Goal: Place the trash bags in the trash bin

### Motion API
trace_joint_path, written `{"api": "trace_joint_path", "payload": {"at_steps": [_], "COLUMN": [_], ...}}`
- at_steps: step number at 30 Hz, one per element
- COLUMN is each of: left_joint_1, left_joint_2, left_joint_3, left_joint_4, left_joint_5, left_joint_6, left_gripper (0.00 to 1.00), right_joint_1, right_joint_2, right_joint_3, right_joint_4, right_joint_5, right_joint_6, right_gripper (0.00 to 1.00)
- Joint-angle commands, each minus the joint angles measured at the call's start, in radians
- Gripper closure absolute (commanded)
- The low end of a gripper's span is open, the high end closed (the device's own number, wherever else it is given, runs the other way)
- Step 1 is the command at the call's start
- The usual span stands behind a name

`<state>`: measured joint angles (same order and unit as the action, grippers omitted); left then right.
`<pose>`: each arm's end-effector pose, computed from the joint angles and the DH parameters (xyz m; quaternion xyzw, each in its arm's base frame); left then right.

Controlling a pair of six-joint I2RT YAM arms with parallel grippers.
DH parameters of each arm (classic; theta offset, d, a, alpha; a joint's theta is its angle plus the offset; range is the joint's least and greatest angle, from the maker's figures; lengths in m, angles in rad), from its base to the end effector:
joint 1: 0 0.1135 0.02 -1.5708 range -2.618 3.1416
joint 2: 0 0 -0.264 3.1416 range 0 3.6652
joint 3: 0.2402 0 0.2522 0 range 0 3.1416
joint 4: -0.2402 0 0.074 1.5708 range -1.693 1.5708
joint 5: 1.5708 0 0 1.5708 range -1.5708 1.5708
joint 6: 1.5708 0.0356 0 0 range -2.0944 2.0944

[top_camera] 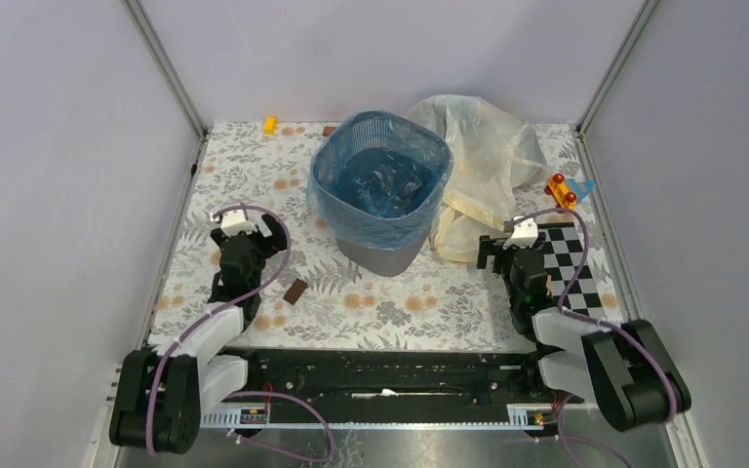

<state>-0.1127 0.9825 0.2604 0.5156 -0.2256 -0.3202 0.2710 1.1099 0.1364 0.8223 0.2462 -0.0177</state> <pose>0.2030 -0.0150 0.1939 -0.1505 0.7598 -0.0492 0.6306 0.1924 0.0444 0.1648 -0.0291 0.7564 -0.0107 0.6533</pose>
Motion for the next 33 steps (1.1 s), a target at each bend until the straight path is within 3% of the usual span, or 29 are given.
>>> {"api": "trace_joint_path", "payload": {"at_steps": [1, 6, 9, 12, 14, 16, 18, 21, 23, 33], "left_joint_1": [0.008, 0.067, 0.083, 0.101, 0.110, 0.113, 0.113, 0.113, 0.105, 0.098], "left_joint_2": [0.075, 0.255, 0.314, 0.342, 0.362, 0.394, 0.417, 0.532, 0.527, 0.537], "left_joint_3": [-0.019, -0.073, -0.028, -0.010, 0.012, 0.051, 0.064, -0.015, 0.003, -0.004], "left_joint_4": [0.224, 0.453, 0.446, 0.455, 0.441, 0.400, 0.411, 0.687, 0.629, 0.655], "left_joint_5": [-0.022, 0.082, 0.110, 0.106, 0.112, 0.137, 0.164, 0.205, 0.208, 0.243], "left_joint_6": [0.141, 0.128, 0.134, 0.150, 0.153, 0.159, 0.185, 0.224, 0.241, 0.261], "left_gripper": [0.01, 0.01, 0.01, 0.01, 0.01, 0.02, 0.03, 0.03, 0.03, 0.01], "right_joint_1": [-0.034, -0.142, -0.218, -0.226, -0.226, -0.225, -0.226, -0.225, -0.225, -0.226], "right_joint_2": [0.127, 0.314, 0.464, 0.409, 0.447, 0.422, 0.441, 0.438, 0.439, 0.439], "right_joint_3": [-0.016, 0.001, -0.015, 0.040, 0.075, 0.108, 0.098, 0.100, 0.099, 0.098], "right_joint_4": [0.363, 0.493, 0.690, 0.480, 0.483, 0.375, 0.421, 0.414, 0.422, 0.423], "right_joint_5": [0.070, -0.032, -0.032, 0.022, 0.045, 0.039, 0.039, 0.041, 0.040, 0.041], "right_joint_6": [-0.112, -0.057, 0.012, 0.069, 0.064, 0.065, 0.060, 0.066, 0.064, 0.062], "right_gripper": [0.00, 0.01, 0.01, 0.00, 0.00, 0.00, 0.00, 0.00, 0.00, 0.00]}}
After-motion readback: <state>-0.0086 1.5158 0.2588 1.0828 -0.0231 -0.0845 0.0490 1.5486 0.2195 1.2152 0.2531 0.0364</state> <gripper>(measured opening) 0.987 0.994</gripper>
